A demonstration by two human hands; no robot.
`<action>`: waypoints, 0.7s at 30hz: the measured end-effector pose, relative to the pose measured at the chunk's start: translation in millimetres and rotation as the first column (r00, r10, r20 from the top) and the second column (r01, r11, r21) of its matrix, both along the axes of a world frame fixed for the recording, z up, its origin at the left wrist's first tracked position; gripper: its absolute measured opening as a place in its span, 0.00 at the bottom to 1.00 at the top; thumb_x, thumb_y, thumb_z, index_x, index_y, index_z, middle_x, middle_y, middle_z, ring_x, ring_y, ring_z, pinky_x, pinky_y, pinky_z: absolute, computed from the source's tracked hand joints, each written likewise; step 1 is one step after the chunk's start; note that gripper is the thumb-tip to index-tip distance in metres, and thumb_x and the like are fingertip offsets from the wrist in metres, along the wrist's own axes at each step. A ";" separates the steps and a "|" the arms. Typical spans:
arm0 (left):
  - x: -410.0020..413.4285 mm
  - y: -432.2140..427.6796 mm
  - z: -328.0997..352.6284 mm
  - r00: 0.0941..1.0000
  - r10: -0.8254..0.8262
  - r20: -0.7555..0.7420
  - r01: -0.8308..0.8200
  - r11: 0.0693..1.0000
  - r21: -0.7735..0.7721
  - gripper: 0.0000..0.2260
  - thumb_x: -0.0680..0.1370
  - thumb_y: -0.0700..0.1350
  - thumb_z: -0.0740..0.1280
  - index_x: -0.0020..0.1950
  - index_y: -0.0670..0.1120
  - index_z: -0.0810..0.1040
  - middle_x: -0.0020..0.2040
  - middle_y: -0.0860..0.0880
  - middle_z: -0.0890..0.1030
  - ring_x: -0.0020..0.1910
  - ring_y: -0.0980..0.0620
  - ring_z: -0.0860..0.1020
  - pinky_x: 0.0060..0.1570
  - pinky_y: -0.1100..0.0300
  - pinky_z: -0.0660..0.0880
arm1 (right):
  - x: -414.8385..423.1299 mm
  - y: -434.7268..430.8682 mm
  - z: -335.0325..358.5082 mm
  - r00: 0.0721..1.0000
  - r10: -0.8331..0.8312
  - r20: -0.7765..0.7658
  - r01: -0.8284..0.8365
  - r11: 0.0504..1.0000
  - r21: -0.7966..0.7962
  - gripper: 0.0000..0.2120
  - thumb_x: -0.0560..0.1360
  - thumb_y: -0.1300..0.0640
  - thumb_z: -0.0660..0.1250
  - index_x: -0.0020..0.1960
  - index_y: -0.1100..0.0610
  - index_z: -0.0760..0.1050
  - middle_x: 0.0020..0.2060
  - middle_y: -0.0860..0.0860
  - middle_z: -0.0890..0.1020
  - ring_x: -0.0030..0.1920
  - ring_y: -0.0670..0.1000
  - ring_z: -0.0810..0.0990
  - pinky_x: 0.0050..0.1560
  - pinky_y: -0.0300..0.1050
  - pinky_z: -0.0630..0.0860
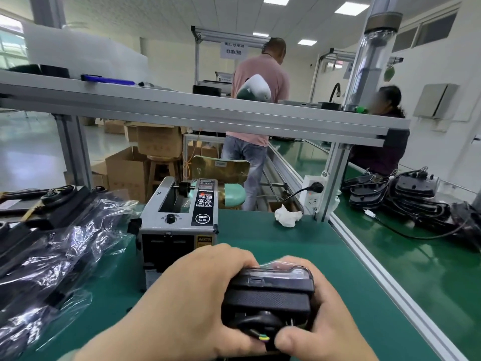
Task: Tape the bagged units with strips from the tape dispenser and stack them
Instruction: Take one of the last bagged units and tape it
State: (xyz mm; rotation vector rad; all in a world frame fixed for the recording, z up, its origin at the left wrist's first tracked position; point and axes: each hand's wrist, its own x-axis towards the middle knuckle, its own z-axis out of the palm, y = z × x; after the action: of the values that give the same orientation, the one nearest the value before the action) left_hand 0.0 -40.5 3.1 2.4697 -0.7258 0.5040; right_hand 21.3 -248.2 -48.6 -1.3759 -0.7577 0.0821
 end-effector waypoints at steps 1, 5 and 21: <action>-2.6 -1.1 -3.2 1.000 0.016 0.009 -0.016 1.000 -0.009 0.28 0.58 0.70 0.68 0.55 0.66 0.67 0.51 0.66 0.70 0.52 0.66 0.69 0.48 0.72 0.66 | 0.4 -2.5 -1.0 0.999 0.037 -0.022 -0.037 0.999 -0.007 0.32 0.58 0.66 0.75 0.60 0.52 0.73 0.59 0.56 0.79 0.58 0.60 0.79 0.53 0.50 0.77; 1.2 -2.8 -20.0 0.998 0.023 0.057 -0.023 1.000 0.002 0.27 0.59 0.70 0.66 0.56 0.64 0.70 0.47 0.65 0.73 0.50 0.66 0.70 0.53 0.67 0.66 | 0.7 2.3 -1.3 1.000 0.015 -0.002 -0.015 0.998 0.064 0.31 0.55 0.71 0.76 0.57 0.58 0.75 0.56 0.62 0.80 0.56 0.63 0.80 0.50 0.52 0.78; 26.6 56.6 -64.9 0.651 -0.150 -0.744 -0.751 0.010 -0.660 0.02 0.75 0.42 0.70 0.45 0.44 0.79 0.27 0.51 0.80 0.21 0.59 0.75 0.21 0.69 0.71 | 3.3 7.3 -9.6 0.866 -0.372 0.335 0.428 0.897 -0.110 0.27 0.57 0.60 0.78 0.53 0.44 0.75 0.49 0.42 0.80 0.47 0.45 0.81 0.48 0.33 0.75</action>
State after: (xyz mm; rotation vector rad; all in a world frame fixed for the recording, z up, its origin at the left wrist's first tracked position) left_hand 26.6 16.1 -61.8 1.1243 0.5623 0.0948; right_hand 24.6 -241.0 -58.2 -1.7216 -0.7129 -0.4121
